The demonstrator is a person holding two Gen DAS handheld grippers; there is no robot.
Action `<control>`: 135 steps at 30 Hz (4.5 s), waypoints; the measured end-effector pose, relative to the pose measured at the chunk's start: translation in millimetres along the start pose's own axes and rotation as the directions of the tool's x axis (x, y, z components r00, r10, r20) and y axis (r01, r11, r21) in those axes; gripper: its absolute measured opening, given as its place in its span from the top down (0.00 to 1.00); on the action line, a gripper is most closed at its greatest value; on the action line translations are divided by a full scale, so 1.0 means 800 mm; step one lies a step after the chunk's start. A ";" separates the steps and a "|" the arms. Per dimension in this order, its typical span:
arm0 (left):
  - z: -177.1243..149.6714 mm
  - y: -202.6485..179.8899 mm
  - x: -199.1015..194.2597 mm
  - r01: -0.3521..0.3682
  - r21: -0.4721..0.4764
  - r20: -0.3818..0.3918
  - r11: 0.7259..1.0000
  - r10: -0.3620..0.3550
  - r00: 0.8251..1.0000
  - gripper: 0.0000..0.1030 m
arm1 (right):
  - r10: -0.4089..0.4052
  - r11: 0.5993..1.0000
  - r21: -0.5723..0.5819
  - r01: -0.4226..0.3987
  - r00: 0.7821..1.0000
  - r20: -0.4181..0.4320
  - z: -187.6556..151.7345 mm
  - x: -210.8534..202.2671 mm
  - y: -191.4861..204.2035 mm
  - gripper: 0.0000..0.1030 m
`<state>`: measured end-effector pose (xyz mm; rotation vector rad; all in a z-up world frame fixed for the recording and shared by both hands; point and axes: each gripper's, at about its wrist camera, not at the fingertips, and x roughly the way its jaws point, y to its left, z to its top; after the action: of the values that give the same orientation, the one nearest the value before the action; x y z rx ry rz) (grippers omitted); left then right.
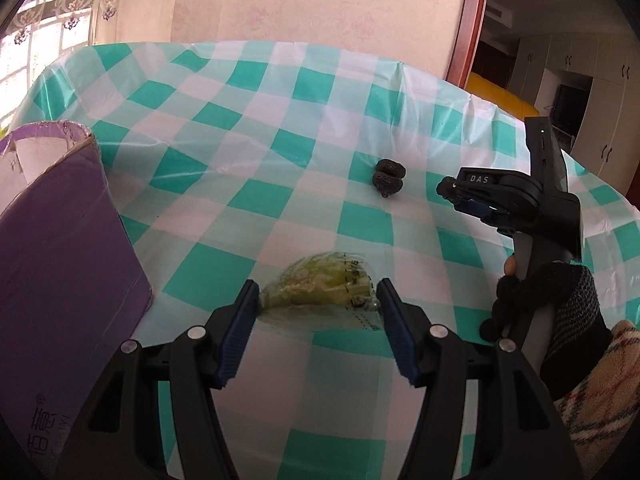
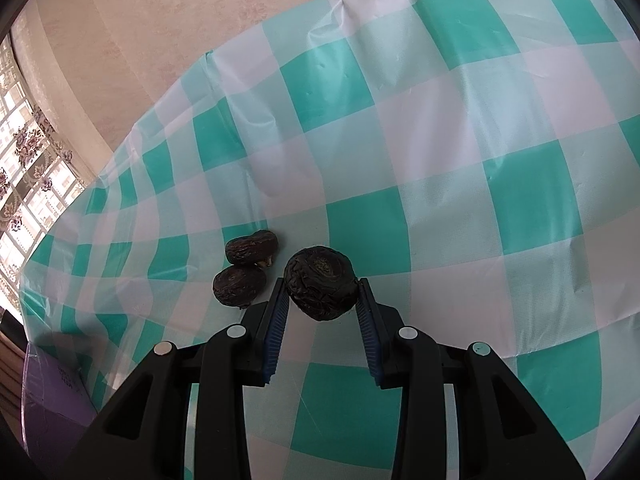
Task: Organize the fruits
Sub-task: 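Lift and carry the dried fruit and green fruit toward the box with both tools, then open both tools to drop the dried fruit and green fruit into the box, then move both tools back over the last dried fruits on the table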
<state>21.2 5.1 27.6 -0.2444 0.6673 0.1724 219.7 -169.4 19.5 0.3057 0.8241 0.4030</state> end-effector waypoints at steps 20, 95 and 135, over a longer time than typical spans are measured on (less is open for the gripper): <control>0.000 0.022 0.005 0.078 -0.106 -0.012 0.991 -0.080 0.997 0.41 | -0.060 0.998 0.019 0.059 0.998 0.030 -0.040 -0.039 0.004 0.66; -0.012 0.234 -0.344 -0.115 -0.192 0.349 0.975 0.177 0.920 0.41 | 0.261 0.913 -0.332 -0.239 0.965 0.021 -0.249 -0.262 0.282 0.66; -0.022 0.372 -0.283 -0.470 -0.128 -0.096 0.873 0.461 0.882 0.11 | 0.059 0.648 -0.735 -0.198 0.976 -0.211 -0.317 -0.156 0.485 0.16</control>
<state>-233.7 267.0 106.9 -0.2280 0.7693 0.6847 -136.8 142.3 97.4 -0.4725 0.7299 0.8835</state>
